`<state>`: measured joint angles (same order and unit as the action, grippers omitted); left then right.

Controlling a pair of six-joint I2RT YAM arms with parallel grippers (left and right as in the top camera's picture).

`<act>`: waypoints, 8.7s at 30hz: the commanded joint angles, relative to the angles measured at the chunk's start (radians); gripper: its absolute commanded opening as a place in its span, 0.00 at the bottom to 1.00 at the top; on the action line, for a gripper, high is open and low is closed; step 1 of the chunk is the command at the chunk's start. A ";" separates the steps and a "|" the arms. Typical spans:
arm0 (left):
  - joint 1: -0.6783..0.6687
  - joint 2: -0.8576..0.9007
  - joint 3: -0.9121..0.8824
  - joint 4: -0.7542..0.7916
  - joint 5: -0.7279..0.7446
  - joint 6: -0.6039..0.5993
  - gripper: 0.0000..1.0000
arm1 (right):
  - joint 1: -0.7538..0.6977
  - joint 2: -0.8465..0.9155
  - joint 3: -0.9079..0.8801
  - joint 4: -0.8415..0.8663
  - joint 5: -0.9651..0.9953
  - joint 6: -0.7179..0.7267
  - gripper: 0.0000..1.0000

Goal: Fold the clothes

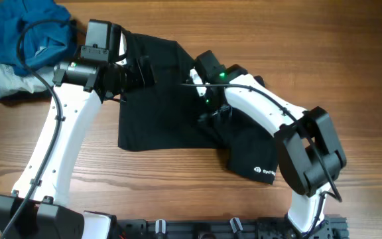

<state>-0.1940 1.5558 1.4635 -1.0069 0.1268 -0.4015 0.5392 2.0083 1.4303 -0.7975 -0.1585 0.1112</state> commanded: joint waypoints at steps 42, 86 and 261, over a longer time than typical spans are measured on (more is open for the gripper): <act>0.003 -0.004 0.006 0.022 -0.013 0.005 0.95 | -0.388 0.243 0.204 0.331 -0.667 0.026 0.25; 0.003 -0.003 0.006 -0.037 -0.017 0.006 0.93 | -0.495 0.023 0.580 0.108 -0.085 -0.056 1.00; 0.420 -0.397 -0.532 0.082 -0.211 -0.077 0.04 | -0.570 -0.846 -0.625 -0.188 -0.183 0.280 0.04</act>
<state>0.2165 1.1675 0.9150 -0.9245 -0.0463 -0.4988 0.0013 1.1942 0.7540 -0.9913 -0.3321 0.4370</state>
